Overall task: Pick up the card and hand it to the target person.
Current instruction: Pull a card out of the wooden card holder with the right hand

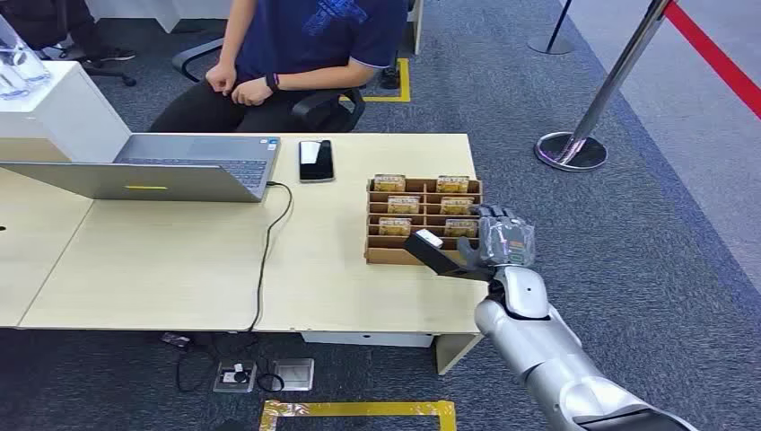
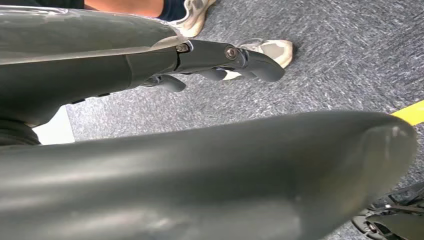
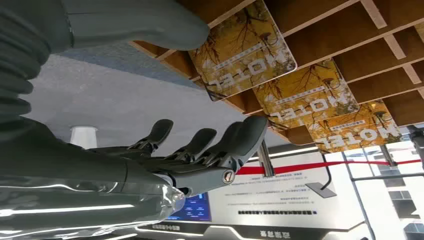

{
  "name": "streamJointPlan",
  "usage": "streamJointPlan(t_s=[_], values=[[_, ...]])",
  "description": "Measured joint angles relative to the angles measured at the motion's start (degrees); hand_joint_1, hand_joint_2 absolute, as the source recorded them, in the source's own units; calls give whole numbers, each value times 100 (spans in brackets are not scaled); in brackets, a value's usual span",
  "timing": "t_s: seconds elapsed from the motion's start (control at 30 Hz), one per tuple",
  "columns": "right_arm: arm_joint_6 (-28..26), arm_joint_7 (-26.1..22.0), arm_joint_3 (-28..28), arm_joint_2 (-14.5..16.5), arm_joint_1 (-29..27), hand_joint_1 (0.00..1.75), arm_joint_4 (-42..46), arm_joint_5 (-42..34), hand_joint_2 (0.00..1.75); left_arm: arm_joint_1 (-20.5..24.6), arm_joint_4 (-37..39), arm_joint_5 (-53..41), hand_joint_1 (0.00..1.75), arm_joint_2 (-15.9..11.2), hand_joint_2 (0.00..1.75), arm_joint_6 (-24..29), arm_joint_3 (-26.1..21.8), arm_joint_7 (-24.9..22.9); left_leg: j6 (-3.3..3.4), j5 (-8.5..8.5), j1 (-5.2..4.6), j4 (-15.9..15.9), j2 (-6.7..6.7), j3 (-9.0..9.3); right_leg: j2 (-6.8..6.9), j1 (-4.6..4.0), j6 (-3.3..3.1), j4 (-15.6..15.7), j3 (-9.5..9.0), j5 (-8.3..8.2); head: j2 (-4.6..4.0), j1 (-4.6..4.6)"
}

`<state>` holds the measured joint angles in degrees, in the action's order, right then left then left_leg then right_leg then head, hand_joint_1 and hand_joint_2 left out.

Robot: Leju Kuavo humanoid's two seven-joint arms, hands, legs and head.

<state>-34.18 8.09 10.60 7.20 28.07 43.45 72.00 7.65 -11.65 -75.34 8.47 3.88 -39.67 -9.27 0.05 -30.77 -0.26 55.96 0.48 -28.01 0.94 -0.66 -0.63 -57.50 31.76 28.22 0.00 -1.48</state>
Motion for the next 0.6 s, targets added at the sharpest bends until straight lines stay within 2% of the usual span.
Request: streamJointPlan(t_s=[0.33, 0.47, 0.53, 0.6], values=[[-11, 51, 2, 41, 90, 55, -142, 101, 175, 13, 0, 0, 0, 1, 0, -2, 0, 9, 0, 0, 0, 0, 0, 0, 0, 0, 0, 0, 0, 0, 0, 0], [-15, 78, 2, 45, 101, 60, -197, 117, 175, 24, 0, -19, 0, 1, 0, -10, 0, 9, 0, 0, 0, 0, 0, 0, 0, 0, 0, 0, 0, 0, 0, -1], [-11, 101, 2, 45, 105, 69, -212, 139, 175, 31, 0, -34, 0, 3, 0, -14, 1, 9, 0, 0, 0, 0, 0, 0, 0, 0, 0, 0, 0, 0, 0, -1], [-4, 134, 2, 45, 109, 85, -218, 180, 175, 38, 0, -43, 0, 6, 0, -16, 2, 9, 0, 0, 0, 0, 0, 0, 0, 0, 0, 0, 0, 0, 0, -1]])
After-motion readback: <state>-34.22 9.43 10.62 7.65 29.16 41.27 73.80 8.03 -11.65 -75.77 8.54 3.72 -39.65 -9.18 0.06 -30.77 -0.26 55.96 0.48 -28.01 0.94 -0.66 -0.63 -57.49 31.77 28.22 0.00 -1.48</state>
